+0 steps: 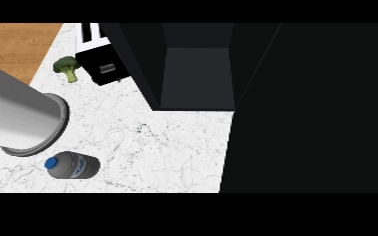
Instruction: Pick up the bottled water, place it into the cabinet and close the cabinet
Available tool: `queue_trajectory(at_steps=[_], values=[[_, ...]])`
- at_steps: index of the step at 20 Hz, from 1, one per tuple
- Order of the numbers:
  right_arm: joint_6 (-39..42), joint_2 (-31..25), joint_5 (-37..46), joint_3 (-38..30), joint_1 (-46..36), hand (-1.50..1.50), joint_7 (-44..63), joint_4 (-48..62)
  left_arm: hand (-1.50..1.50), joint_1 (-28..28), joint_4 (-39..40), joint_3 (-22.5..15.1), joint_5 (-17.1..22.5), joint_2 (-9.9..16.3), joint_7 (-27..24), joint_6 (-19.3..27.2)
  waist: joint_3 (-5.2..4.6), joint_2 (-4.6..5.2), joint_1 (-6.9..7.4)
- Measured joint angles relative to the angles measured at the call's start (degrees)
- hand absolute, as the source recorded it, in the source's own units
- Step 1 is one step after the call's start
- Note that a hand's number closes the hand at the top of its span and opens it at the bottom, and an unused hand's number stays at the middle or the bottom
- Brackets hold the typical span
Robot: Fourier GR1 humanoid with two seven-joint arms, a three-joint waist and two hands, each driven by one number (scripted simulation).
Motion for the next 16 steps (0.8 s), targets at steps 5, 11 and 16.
queue_trajectory(at_steps=[5, 11, 16], values=[[-1.8, 0.8, 1.2, 3.9, -0.3, -1.50, 1.7, -0.1, -1.50, 1.6, 0.2, 0.6, -0.9, 0.7, -0.2, -0.6, -0.01, 0.01, -0.16], [-4.2, 1.1, 2.7, 8.0, -0.9, -1.50, 3.0, -0.1, -1.50, -0.6, 4.8, 3.6, -0.1, 0.7, -1.3, -1.6, -0.03, 0.01, -0.36], [-5.6, 0.5, 3.2, 7.9, -3.7, -1.50, 5.4, -0.1, -1.50, -1.2, 7.9, 6.2, 2.3, 0.4, -2.7, -2.5, -0.05, 0.02, -0.32]])
